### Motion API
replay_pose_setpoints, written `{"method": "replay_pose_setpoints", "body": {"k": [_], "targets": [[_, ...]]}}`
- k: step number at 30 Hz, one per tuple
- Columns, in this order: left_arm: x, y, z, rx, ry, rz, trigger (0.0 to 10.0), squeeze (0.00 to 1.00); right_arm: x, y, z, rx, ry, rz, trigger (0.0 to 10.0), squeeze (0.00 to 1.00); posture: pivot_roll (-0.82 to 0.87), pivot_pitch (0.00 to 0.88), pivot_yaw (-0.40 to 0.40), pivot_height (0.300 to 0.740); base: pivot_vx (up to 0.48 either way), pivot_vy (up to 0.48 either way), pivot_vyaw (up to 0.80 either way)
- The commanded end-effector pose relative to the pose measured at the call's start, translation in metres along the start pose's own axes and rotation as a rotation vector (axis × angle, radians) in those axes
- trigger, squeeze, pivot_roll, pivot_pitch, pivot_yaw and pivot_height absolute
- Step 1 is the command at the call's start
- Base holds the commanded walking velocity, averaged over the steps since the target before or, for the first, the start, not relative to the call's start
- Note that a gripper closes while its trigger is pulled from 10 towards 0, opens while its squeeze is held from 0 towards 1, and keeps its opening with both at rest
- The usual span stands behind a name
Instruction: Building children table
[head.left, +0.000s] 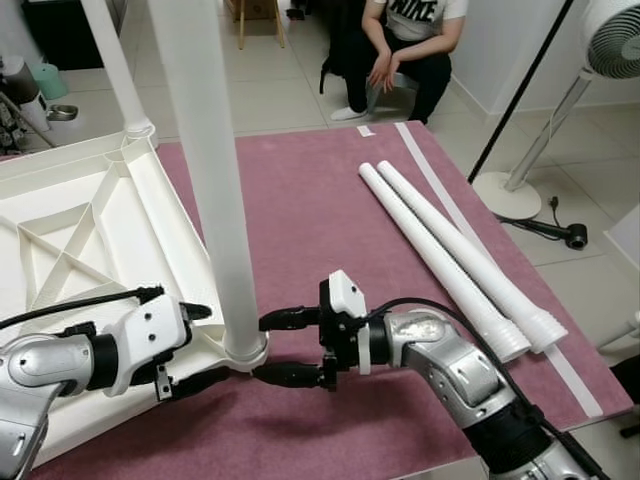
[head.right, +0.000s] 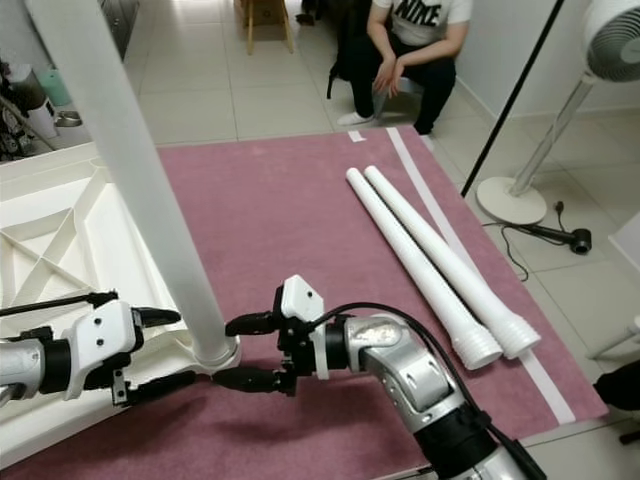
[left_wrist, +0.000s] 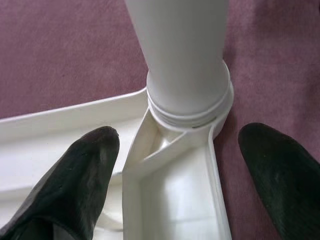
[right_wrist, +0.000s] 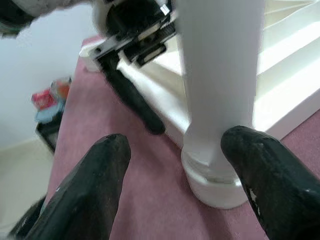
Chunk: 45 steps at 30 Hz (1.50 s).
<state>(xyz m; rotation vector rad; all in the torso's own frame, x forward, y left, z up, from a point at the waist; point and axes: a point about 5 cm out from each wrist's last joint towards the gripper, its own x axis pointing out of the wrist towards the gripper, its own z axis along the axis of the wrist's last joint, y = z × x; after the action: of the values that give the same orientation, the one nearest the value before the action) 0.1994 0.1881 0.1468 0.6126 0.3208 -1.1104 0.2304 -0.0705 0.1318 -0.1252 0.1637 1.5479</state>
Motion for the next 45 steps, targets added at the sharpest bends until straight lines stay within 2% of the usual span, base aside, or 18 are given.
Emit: {"method": "replay_pose_setpoints", "body": {"k": [1, 4, 12, 15, 17, 18, 19, 20, 22, 27, 29, 30, 32, 35, 38, 41, 44, 45], "targets": [[0.001, 0.003, -0.001, 0.010, 0.013, 0.111, 10.0, 0.00, -0.001, 0.002, -0.004, -0.004, 0.029, 0.020, 10.0, 0.00, 0.14, 0.000, -0.014, 0.740, 0.000, 0.000, 0.00], [0.004, -0.003, 0.000, -0.016, -0.007, 0.122, 10.0, 0.00, -0.023, 0.006, -0.019, 0.018, 0.145, 0.024, 10.0, 0.00, 0.14, 0.000, -0.020, 0.740, 0.000, 0.000, 0.00], [0.006, -0.002, 0.007, -0.023, -0.052, 0.113, 10.0, 0.00, -0.037, 0.017, -0.029, 0.034, 0.213, 0.080, 10.0, 0.00, 0.13, 0.000, -0.013, 0.740, 0.000, 0.000, 0.00], [0.008, 0.000, 0.006, -0.022, -0.052, 0.113, 10.0, 0.00, -0.032, 0.008, -0.020, 0.001, 0.166, 0.062, 10.0, 0.00, 0.12, 0.000, -0.003, 0.740, 0.000, 0.000, 0.00], [0.009, 0.001, 0.006, -0.021, -0.051, 0.114, 10.0, 0.00, -0.019, -0.002, -0.006, -0.031, 0.105, 0.062, 10.0, 0.00, 0.12, 0.000, 0.002, 0.740, 0.000, 0.000, 0.00], [0.009, 0.001, 0.006, -0.021, -0.051, 0.114, 10.0, 0.00, -0.019, -0.002, -0.006, -0.031, 0.105, 0.062, 10.0, 0.00, 0.12, 0.000, 0.002, 0.740, 0.000, 0.000, 0.00], [0.012, -0.003, 0.006, -0.006, -0.042, 0.096, 10.0, 0.00, 0.005, -0.009, 0.010, -0.082, 0.044, 0.095, 10.0, 0.00, 0.12, 0.000, -0.001, 0.740, 0.000, 0.000, 0.00], [0.012, -0.003, 0.006, -0.006, -0.042, 0.096, 10.0, 0.00, 0.005, -0.009, 0.010, -0.082, 0.044, 0.095, 10.0, 0.00, 0.12, 0.000, -0.001, 0.740, 0.000, 0.000, 0.00], [0.018, -0.007, 0.013, -0.022, -0.089, 0.082, 10.0, 0.00, 0.026, -0.013, 0.026, -0.112, -0.026, 0.114, 10.0, 0.00, 0.13, 0.000, -0.006, 0.740, 0.000, 0.000, 0.00], [0.027, -0.009, 0.022, -0.048, -0.149, 0.090, 10.0, 0.00, 0.041, -0.015, 0.040, -0.105, -0.103, 0.123, 10.0, 0.00, 0.14, 0.000, -0.015, 0.740, 0.000, 0.000, 0.00], [0.043, -0.004, 0.028, -0.061, -0.184, 0.138, 10.0, 0.00, 0.053, -0.013, 0.050, -0.078, -0.162, 0.144, 10.0, 0.00, 0.15, 0.000, -0.026, 0.740, 0.000, 0.000, 0.00], [0.043, -0.004, 0.028, -0.061, -0.184, 0.138, 10.0, 0.00, 0.053, -0.013, 0.050, -0.078, -0.162, 0.144, 10.0, 0.00, 0.15, 0.000, -0.026, 0.740, 0.000, 0.000, 0.00], [0.054, -0.004, 0.037, -0.085, -0.226, 0.145, 10.0, 0.00, 0.057, -0.009, 0.049, -0.074, -0.172, 0.161, 10.0, 0.00, 0.15, 0.000, -0.028, 0.740, 0.000, 0.000, 0.00], [0.057, -0.006, 0.039, -0.090, -0.236, 0.138, 10.0, 0.00, 0.055, -0.007, 0.048, -0.071, -0.172, 0.162, 10.0, 0.00, 0.15, 0.000, -0.028, 0.740, 0.000, 0.000, 0.00], [0.066, -0.007, 0.046, -0.128, -0.281, 0.131, 10.0, 0.00, 0.040, -0.008, 0.054, -0.039, -0.240, 0.088, 10.0, 0.00, 0.13, 0.000, -0.016, 0.740, 0.000, 0.000, 0.00], [0.069, -0.007, 0.048, -0.140, -0.297, 0.130, 10.0, 0.00, 0.037, -0.009, 0.057, -0.031, -0.268, 0.062, 10.0, 0.00, 0.13, 0.000, -0.016, 0.740, 0.000, 0.000, 0.00], [0.082, -0.009, 0.061, -0.193, -0.362, 0.094, 10.0, 0.00, 0.026, -0.012, 0.078, -0.009, -0.378, 0.020, 10.0, 0.00, 0.10, 0.000, 0.006, 0.740, 0.000, 0.000, 0.00], [0.082, -0.009, 0.061, -0.193, -0.362, 0.094, 10.0, 0.00, 0.026, -0.012, 0.078, -0.009, -0.378, 0.020, 10.0, 0.00, 0.10, 0.000, 0.006, 0.740, 0.000, 0.000, 0.00]]}}
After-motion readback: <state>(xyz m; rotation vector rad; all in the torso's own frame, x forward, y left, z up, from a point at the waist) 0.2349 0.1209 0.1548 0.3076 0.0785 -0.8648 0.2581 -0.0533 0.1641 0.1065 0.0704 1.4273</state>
